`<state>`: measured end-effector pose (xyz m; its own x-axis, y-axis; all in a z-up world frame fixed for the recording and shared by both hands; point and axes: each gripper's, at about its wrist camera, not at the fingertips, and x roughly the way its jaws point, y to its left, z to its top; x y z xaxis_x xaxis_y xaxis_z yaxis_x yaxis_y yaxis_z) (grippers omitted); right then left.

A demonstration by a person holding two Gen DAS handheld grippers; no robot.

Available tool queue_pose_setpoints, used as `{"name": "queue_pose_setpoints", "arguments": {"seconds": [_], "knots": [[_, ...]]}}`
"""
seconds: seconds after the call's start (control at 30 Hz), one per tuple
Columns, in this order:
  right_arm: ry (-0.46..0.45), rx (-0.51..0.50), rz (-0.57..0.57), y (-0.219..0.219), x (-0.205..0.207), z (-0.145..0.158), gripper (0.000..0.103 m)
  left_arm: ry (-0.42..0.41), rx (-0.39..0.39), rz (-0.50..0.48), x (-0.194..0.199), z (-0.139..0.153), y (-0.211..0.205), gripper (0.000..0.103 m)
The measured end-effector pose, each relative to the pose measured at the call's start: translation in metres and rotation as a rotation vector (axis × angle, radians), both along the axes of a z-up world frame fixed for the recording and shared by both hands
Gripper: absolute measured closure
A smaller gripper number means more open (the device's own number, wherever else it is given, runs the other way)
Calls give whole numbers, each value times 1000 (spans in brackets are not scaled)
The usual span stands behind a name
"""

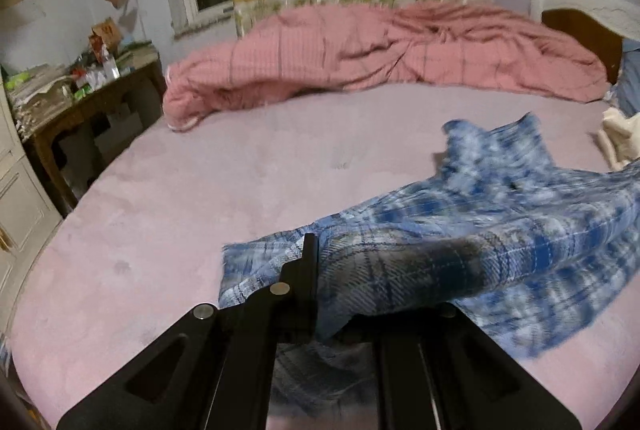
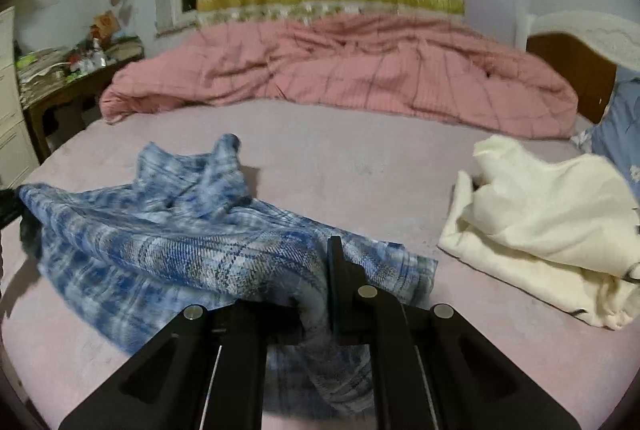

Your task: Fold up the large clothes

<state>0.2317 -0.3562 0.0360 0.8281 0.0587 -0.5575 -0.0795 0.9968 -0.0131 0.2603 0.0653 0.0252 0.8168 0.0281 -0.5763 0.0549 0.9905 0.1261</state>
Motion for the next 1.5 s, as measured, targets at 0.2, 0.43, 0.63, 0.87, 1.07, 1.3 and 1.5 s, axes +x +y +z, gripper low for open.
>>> {"name": "queue_pose_setpoints", "arguments": {"seconds": [0.2,0.43,0.63,0.87,1.07,1.3,1.5], "knots": [[-10,-67,59,3,-80,15,95,-18,47,-59,-68,21,2,95],[43,-111,122,9,-120,23,95,52,69,-76,-89,26,5,83],[164,-76,69,9,-43,13,95,134,69,28,-20,6,8,63],[290,-20,37,3,43,-20,95,204,50,42,41,-25,4,76],[312,-72,47,10,80,-28,95,224,95,70,73,-39,-4,74],[334,-140,6,3,103,-27,48,155,105,113,74,-39,6,42],[219,-69,-9,-22,73,-5,20,48,43,96,41,-23,33,9]]}}
